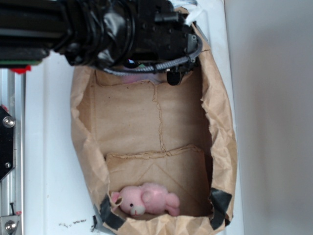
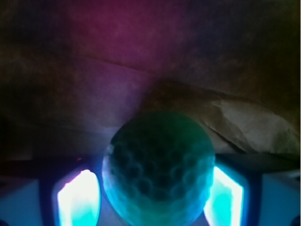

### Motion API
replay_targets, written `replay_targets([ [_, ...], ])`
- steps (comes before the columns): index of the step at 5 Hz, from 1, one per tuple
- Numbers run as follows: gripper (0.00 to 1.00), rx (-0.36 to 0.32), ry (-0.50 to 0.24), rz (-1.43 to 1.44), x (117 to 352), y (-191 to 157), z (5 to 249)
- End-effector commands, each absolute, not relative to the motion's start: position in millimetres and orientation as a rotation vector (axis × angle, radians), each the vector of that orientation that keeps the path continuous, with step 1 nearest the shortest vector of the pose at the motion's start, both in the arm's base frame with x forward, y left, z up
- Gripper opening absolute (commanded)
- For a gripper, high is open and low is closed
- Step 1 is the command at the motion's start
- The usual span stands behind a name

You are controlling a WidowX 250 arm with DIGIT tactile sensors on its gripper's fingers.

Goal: Grab the green ball.

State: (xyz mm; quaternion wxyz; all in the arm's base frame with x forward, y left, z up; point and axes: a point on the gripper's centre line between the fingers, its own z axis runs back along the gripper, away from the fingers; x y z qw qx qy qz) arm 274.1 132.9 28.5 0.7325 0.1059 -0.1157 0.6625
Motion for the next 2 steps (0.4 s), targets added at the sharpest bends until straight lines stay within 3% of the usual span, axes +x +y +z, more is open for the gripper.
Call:
replay_targets([
  [1,0.00,0.232,-0.318,1.456,272.3,141.0,41.6],
  [2,0.00,0.222,-0.328,1.418,270.9,137.5,43.4],
])
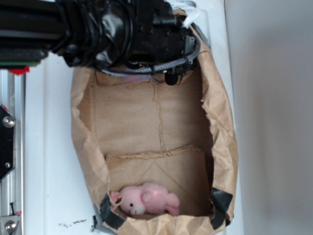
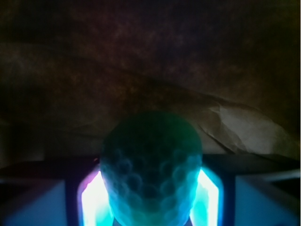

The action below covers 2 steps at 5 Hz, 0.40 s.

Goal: Grab the green ball.

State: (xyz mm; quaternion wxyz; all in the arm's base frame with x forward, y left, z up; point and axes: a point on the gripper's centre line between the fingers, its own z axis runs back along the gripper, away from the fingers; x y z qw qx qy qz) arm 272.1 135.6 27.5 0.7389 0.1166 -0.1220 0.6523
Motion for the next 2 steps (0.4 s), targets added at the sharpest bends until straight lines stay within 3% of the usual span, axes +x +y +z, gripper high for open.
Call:
replay_targets([
  [1,0.00,0.192,-0.314,1.233,263,128,52],
  [2,0.00,0.139,-0.252,0.998,255,119,65],
])
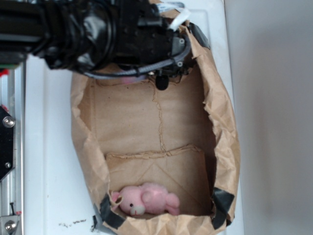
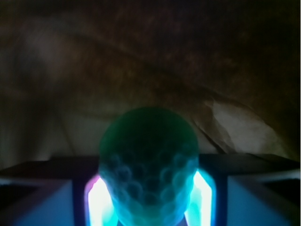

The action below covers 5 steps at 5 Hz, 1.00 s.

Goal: Grab the green ball.

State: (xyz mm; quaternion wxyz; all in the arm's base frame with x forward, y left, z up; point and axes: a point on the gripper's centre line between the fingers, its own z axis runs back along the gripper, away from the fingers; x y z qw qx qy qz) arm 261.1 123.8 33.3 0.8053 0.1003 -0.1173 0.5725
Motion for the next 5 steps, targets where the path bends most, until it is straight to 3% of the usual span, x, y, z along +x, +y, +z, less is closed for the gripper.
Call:
replay_targets([
  [1,0.00,0.122,-0.243,0.816,256,108,76],
  [2,0.00,0.125,-0.208,0.673,262,97,86],
  [4,0.00,0.083,-0.170,0.327,250,64,111],
  [5,0.00,-0.029,-0.142,0.187,248,55,127],
])
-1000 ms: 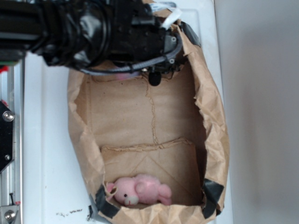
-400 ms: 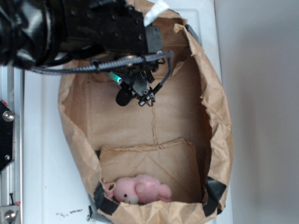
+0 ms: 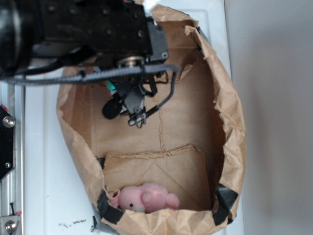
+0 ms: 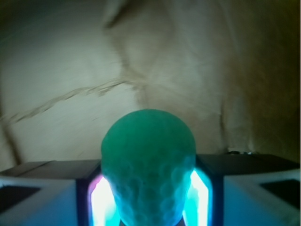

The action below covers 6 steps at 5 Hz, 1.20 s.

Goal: Grab the green ball.

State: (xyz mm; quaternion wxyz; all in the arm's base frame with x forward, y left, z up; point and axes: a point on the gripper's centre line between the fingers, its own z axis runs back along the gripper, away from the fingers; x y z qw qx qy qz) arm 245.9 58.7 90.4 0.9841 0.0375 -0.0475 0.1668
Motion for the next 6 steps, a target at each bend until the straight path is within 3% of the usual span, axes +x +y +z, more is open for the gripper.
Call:
replay_targets([
  [1,0.00,-0.067,-0.140,0.067,254,47,139],
  [2,0.00,-0.052,-0.139,-0.011,257,38,146],
  [4,0.00,-0.002,-0.228,-0.037,257,26,158],
  [6,0.00,-0.004,-0.252,-0.018,259,20,166],
])
